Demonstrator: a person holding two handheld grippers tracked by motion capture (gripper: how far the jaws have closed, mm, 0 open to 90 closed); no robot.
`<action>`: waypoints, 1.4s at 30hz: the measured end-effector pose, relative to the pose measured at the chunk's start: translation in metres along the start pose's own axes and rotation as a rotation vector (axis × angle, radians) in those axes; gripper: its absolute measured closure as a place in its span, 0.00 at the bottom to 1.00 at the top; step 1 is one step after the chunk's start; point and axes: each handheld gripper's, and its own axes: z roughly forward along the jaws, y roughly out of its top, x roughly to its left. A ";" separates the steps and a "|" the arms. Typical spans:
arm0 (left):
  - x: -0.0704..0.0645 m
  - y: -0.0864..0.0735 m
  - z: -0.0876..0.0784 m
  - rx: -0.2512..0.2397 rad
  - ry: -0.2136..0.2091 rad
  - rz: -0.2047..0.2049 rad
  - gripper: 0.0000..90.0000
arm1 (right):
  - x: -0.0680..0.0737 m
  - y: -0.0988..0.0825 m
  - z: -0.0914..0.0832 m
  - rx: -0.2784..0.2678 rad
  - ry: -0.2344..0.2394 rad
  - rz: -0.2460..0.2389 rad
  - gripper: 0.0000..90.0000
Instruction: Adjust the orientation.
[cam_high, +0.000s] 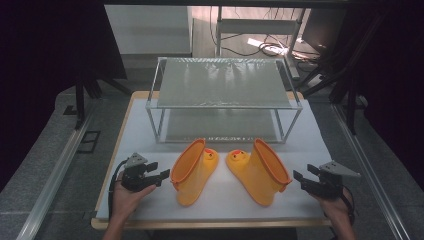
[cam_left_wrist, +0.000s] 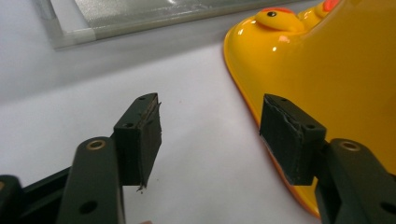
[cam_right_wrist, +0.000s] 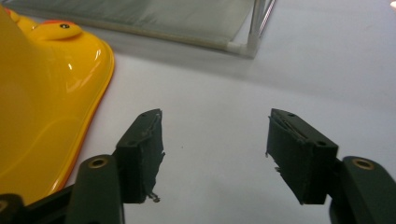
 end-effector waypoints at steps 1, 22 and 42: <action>0.001 0.000 0.000 -0.002 0.008 -0.008 0.49 | -0.001 0.000 0.000 -0.002 0.007 0.006 0.45; -0.021 -0.011 0.012 0.114 -0.132 0.069 1.00 | -0.019 -0.007 -0.002 -0.003 -0.016 0.092 0.49; -0.067 -0.009 0.046 0.196 -0.221 0.147 1.00 | -0.012 -0.010 0.007 0.033 0.005 0.073 0.48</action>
